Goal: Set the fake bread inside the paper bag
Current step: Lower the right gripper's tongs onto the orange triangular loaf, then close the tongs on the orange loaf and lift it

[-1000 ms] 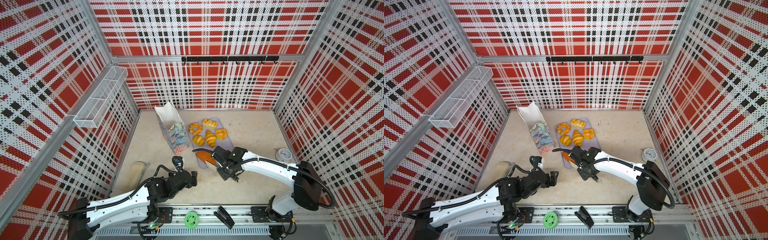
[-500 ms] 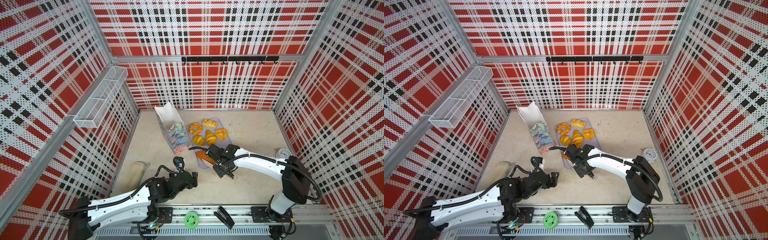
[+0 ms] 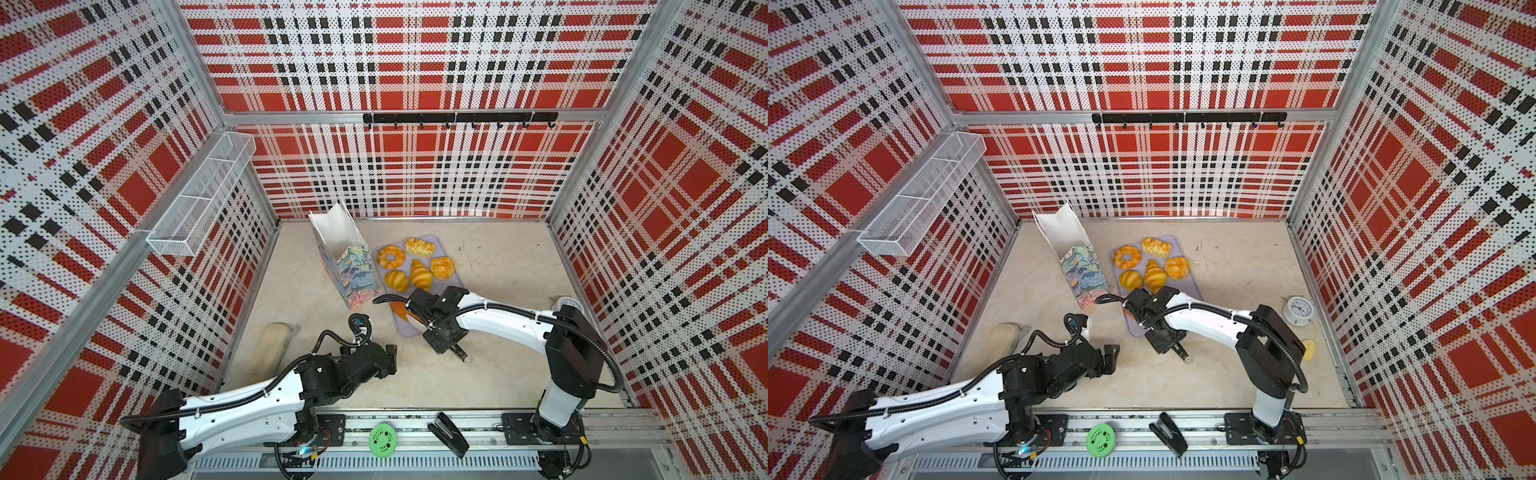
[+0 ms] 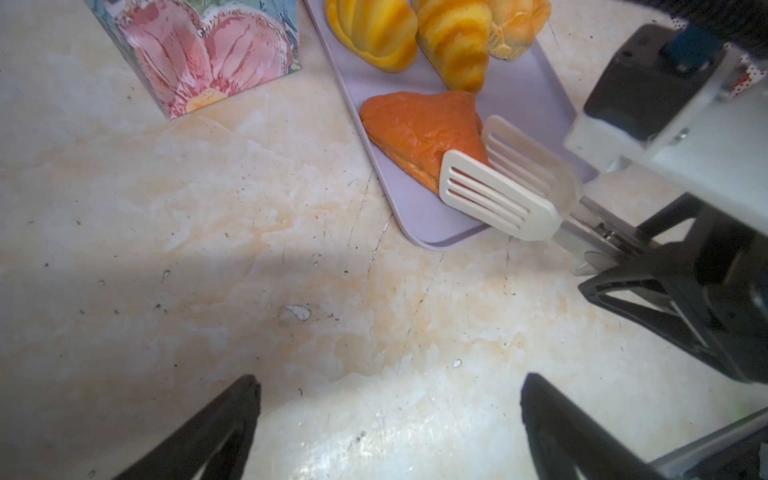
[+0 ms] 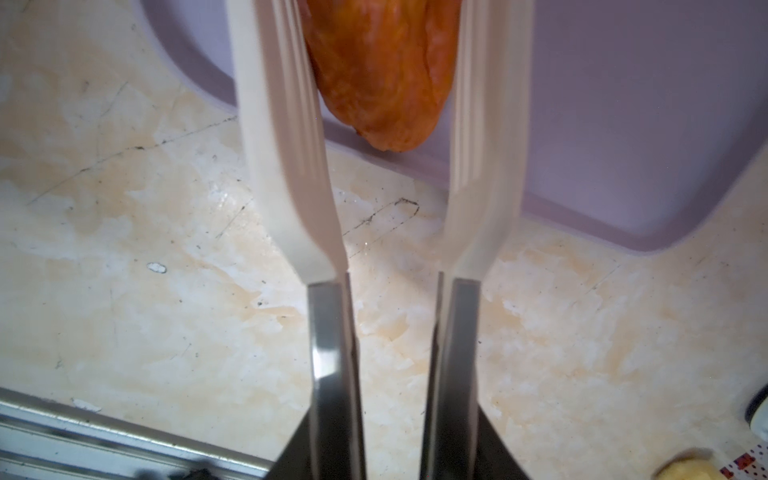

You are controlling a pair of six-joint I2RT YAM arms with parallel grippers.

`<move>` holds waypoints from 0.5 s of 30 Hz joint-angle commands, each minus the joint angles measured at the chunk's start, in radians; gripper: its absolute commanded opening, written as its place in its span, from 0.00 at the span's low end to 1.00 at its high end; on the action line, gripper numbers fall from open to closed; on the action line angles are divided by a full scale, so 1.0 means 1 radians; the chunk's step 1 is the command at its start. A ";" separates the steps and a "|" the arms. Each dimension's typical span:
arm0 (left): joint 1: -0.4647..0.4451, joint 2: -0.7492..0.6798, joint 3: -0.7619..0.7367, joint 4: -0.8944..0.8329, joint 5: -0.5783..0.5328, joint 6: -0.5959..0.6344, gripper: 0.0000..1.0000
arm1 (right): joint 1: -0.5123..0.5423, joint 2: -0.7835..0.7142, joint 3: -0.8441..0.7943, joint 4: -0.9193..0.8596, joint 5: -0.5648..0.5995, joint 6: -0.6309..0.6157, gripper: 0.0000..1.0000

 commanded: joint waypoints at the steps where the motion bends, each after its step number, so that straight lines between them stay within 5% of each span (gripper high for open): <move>1: -0.006 -0.017 0.026 -0.010 -0.040 -0.004 0.99 | 0.002 0.001 0.037 0.006 -0.005 -0.025 0.33; 15: -0.005 -0.019 0.062 -0.036 -0.059 0.027 0.99 | -0.025 -0.088 -0.007 0.058 -0.042 -0.031 0.22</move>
